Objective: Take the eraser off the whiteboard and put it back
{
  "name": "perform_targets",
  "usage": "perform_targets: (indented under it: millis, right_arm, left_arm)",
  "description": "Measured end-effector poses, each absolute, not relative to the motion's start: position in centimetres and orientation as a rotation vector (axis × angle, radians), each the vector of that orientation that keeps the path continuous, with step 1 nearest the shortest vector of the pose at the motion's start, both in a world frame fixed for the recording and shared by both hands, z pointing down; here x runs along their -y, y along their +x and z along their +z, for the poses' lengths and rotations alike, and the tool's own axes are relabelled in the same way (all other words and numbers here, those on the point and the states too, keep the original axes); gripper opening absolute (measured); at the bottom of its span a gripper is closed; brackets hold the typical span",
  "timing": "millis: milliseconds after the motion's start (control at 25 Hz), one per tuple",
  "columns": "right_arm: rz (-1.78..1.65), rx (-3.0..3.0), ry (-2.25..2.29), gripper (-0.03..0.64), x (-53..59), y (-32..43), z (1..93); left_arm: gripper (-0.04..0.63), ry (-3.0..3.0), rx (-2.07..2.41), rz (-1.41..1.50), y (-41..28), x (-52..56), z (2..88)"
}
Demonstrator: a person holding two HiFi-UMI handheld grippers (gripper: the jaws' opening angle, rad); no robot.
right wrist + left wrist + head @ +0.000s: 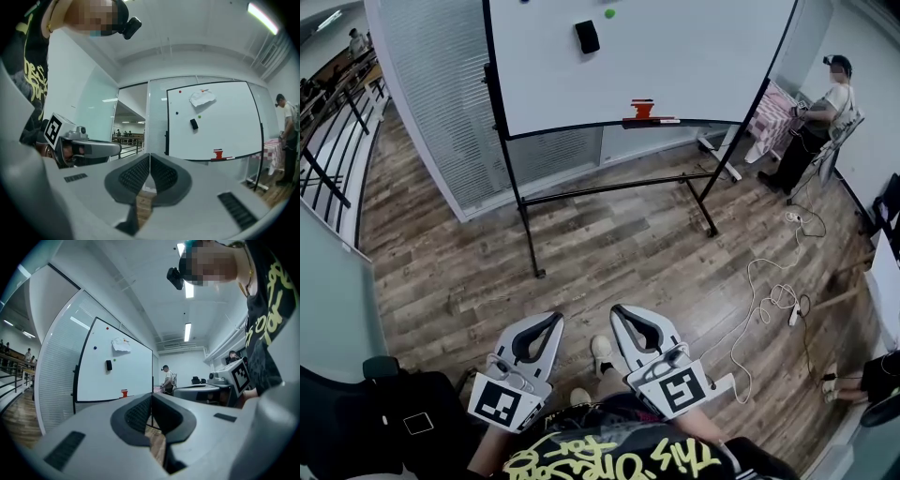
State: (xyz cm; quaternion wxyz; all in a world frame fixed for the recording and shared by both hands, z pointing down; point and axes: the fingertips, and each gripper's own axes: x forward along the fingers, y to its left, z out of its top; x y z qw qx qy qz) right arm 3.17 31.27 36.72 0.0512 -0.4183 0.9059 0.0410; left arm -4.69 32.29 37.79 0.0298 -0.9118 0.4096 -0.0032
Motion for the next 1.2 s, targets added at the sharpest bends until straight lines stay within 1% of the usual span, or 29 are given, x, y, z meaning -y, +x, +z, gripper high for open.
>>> perform_targets:
  millis: [320,560,760,920,1200]
  right_arm:
    - [0.105,-2.858,-1.248,0.011,-25.6,3.2,37.0]
    - [0.183,-2.767,-1.155,0.011,-21.0,3.4,34.7]
    - [0.189,-2.788,-1.13,0.011,-17.6,4.4,34.6]
    - [0.197,-2.794,-1.115,0.011,-15.5,5.3,34.4]
    - [0.2,-2.817,-1.084,0.011,-12.1,7.0,34.5]
  left_arm:
    - [0.008,-2.746,-1.299,-0.012,-4.8,-27.0,36.6]
    - [0.008,-2.722,-1.318,-0.009,-4.0,-22.6,35.7]
    - [0.008,-2.705,-1.338,-0.016,-3.0,-19.4,35.5]
    - [0.008,-2.716,-1.393,0.054,-2.0,-17.3,34.9]
    - [0.008,-2.713,-1.453,0.072,-0.5,-14.2,34.9]
